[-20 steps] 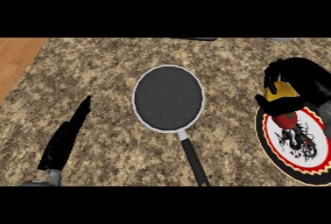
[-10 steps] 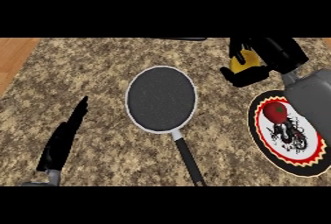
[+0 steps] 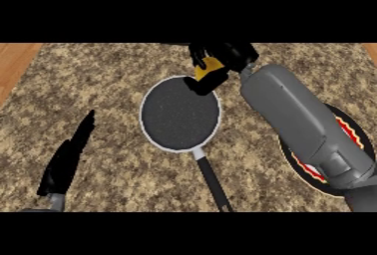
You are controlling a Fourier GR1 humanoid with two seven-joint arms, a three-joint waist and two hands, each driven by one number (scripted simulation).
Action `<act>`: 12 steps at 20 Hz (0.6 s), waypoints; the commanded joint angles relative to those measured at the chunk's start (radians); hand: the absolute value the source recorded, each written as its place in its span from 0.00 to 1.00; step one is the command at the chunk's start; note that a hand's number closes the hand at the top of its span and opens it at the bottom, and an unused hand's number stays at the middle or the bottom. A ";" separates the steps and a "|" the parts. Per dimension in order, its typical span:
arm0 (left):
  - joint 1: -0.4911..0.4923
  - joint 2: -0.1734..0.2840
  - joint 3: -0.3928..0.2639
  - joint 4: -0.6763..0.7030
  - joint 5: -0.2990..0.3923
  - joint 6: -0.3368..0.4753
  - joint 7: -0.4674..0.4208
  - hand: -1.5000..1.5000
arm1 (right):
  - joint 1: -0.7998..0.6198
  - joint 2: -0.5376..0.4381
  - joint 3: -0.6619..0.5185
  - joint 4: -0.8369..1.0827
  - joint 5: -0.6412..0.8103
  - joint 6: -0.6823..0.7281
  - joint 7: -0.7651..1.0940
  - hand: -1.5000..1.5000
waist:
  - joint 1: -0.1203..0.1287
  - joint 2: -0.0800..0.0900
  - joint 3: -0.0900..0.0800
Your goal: Pick the lemon from the plate and place it in the pan
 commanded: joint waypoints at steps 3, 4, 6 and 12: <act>-0.023 0.021 0.043 0.009 0.012 -0.022 0.015 0.50 | -0.096 0.221 -0.013 0.239 0.037 -0.033 -0.028 1.00 | -0.015 -0.001 0.000; 0.011 -0.010 0.003 -0.005 -0.008 -0.006 -0.005 0.50 | -0.106 0.240 0.012 0.274 0.042 -0.031 -0.016 1.00 | -0.001 0.002 0.000; -0.018 0.006 0.013 0.018 0.003 -0.034 -0.021 0.50 | -0.118 0.242 0.049 0.324 0.026 -0.050 -0.005 1.00 | 0.033 0.013 -0.001; -0.026 -0.004 -0.002 0.010 -0.009 -0.038 -0.006 0.50 | -0.116 0.246 0.227 0.353 0.064 0.006 -0.014 1.00 | 0.051 0.013 -0.001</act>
